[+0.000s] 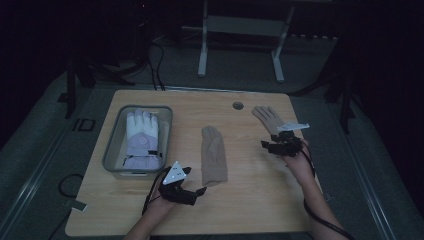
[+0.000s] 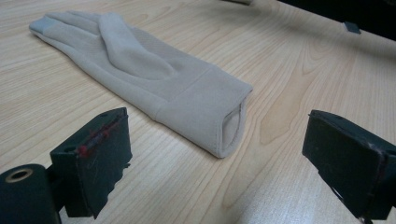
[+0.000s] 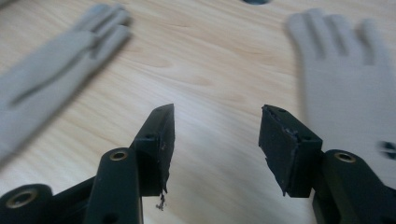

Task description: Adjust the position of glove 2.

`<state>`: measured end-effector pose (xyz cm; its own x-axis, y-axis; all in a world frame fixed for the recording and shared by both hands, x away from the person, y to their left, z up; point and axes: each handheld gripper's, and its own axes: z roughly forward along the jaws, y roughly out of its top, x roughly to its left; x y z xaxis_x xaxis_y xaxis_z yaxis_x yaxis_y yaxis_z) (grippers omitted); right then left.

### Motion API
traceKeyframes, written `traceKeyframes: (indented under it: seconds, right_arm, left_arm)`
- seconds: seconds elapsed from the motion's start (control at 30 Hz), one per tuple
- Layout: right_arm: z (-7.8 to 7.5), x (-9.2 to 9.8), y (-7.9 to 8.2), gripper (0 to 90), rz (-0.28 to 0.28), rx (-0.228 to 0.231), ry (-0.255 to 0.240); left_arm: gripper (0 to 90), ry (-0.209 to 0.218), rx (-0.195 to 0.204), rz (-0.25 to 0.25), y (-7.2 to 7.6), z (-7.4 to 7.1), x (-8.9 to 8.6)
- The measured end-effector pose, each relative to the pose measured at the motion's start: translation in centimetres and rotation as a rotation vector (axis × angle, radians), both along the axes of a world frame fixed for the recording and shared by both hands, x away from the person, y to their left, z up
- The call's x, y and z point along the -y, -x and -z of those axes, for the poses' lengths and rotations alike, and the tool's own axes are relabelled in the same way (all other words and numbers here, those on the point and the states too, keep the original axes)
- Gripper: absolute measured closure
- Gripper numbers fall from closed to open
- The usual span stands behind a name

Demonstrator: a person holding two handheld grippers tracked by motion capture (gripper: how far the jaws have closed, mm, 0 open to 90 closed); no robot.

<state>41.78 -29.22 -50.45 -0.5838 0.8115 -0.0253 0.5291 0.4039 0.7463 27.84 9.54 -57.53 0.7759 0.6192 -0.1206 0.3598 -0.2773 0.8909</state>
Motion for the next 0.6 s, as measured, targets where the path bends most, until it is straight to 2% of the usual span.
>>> traceKeyframes:
  seconds: [0.13, 0.23, 0.37, 0.43, 0.53, 0.6]
  right_arm:
    - [0.0, 2.2, -0.9, 45.4, 0.03, 0.016, 0.021]
    - [0.1, 3.4, -1.6, 45.4, 0.028, 0.037, 0.026]
    - [0.4, 4.7, -2.9, 45.5, 0.028, 0.031, 0.027]
    - [0.6, 5.1, -3.6, 45.8, 0.031, 0.026, 0.032]
    - [0.8, 5.5, -4.7, 49.0, 0.0, 0.01, 0.027]
    - [1.0, 5.6, -5.4, 50.8, 0.001, 0.009, 0.058]
  left_arm:
    - [8.1, 0.001, 0.0, -0.001, 0.0, 0.0, 0.1]
    - [8.1, -0.005, -0.003, -0.005, 0.0, 0.1, 0.1]
    - [8.1, 0.029, -0.024, -0.013, -0.2, 0.1, -0.1]
    - [8.1, 0.024, -0.022, -0.013, -0.2, 0.1, -0.1]
    - [8.1, 0.024, -0.027, -0.013, -0.1, 0.2, -0.1]
    - [8.1, 0.025, -0.028, -0.014, -0.1, 0.3, 0.0]
